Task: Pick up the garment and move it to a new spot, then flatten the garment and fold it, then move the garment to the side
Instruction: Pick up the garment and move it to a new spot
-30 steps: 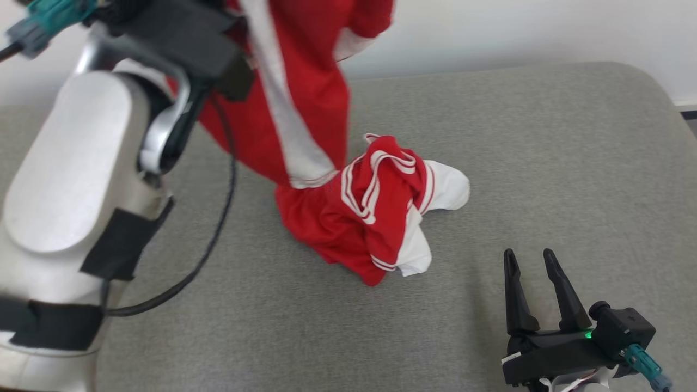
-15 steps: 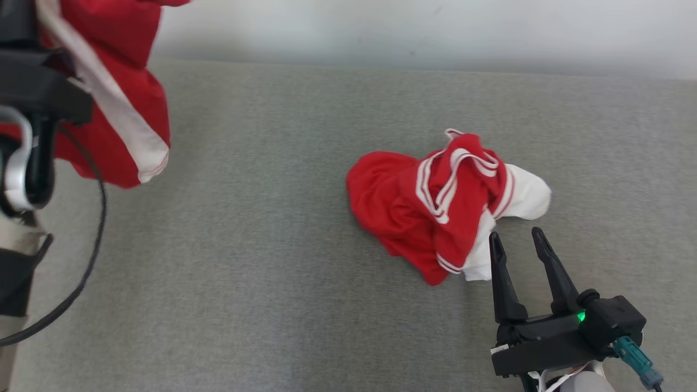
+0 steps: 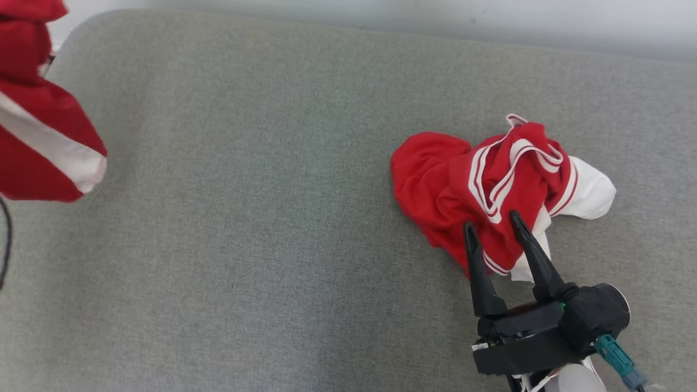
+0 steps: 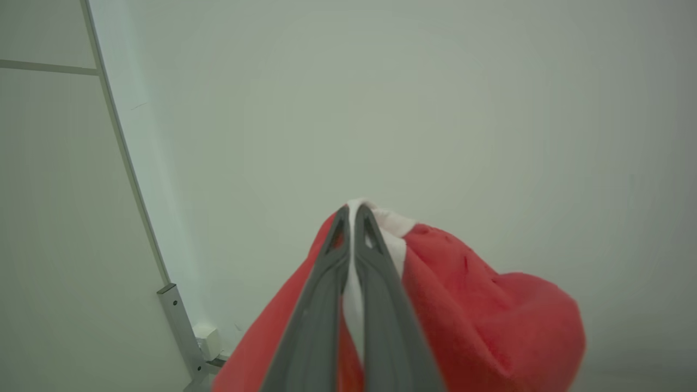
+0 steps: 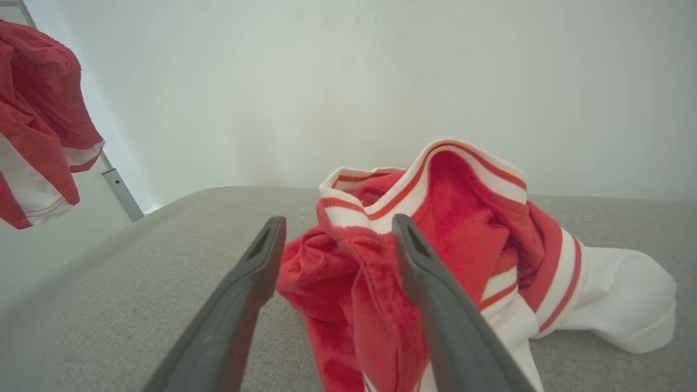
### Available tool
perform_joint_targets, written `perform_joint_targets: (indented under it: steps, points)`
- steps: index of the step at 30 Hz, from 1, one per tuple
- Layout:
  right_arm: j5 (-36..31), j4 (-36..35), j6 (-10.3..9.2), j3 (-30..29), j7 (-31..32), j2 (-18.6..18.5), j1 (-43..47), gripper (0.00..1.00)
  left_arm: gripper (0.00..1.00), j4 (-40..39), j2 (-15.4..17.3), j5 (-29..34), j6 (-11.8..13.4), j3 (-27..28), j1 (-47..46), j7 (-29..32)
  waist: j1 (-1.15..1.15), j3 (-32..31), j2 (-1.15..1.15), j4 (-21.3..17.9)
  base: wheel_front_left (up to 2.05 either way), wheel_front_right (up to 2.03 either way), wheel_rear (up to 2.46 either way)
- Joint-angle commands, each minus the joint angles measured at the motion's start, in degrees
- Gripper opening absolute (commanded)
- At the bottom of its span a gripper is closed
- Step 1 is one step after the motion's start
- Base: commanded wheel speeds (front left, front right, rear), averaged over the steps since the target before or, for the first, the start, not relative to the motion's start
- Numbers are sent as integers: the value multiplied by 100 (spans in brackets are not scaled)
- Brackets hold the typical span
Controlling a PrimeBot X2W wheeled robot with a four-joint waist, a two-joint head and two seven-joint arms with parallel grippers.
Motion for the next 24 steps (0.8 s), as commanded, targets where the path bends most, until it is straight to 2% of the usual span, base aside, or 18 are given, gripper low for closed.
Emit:
perform_joint_targets:
  steps: [1,7,13,24]
  points:
    - [-47,-94,20,69,3,-51,-16,100,0,56,80,-81,2,84,78,-80,-1,204,0,123,0,0,0]
    - [-121,-330,20,170,3,-174,-87,100,0,340,149,-180,-14,301,158,-248,-1,457,0,293,0,0,0]
    - [-164,-441,20,230,4,-341,-104,100,0,745,-78,-247,-120,383,233,-409,-1,610,0,543,0,0,0]
    - [-145,-499,20,343,3,-453,-113,100,0,1308,-375,-40,-379,603,79,-464,-1,688,0,447,0,0,0]
